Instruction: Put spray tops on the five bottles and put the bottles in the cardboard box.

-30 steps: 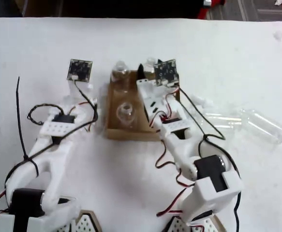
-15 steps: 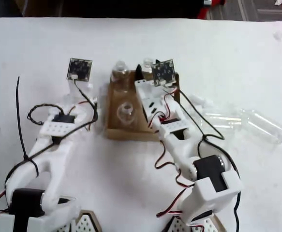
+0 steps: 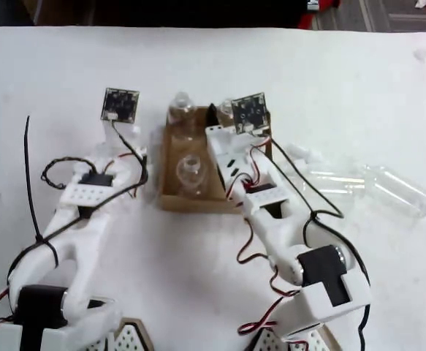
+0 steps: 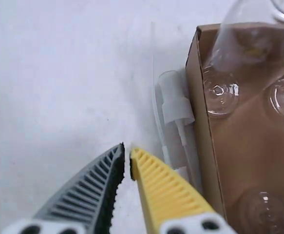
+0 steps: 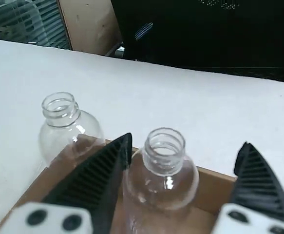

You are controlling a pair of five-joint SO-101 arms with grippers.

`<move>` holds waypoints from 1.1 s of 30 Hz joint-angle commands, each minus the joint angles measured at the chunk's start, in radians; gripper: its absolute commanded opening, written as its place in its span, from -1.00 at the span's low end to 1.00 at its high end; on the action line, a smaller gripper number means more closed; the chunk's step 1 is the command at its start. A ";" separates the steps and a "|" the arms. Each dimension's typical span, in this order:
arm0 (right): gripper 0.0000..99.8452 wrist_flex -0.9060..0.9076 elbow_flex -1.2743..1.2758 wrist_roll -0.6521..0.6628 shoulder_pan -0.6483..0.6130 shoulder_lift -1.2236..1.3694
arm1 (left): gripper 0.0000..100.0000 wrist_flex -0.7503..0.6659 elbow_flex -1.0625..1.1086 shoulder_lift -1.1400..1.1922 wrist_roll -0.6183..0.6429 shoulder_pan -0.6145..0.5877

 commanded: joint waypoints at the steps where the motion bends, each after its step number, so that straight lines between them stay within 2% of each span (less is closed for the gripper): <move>1: -0.39 0.002 -0.003 -0.014 -0.013 -0.056 | -0.95 -0.025 -0.006 -0.002 -0.014 0.010; 16: -0.39 0.039 -0.005 -0.020 -0.025 -0.202 | -0.95 -0.026 -0.006 -0.002 -0.014 0.010; 19: -0.39 0.056 0.006 -0.092 0.002 -0.278 | -0.95 -0.028 -0.006 -0.002 -0.014 0.010; 25: -0.39 0.407 0.000 -0.310 0.065 -0.495 | -0.95 -0.028 -0.006 -0.002 -0.014 0.007; 29: -0.39 0.552 -0.003 -0.316 0.111 -0.605 | -0.95 -0.028 -0.006 -0.002 -0.014 0.005; 33: -0.39 0.688 -0.017 -0.315 0.222 -0.673 | -0.95 -0.023 -0.005 -0.002 -0.014 0.004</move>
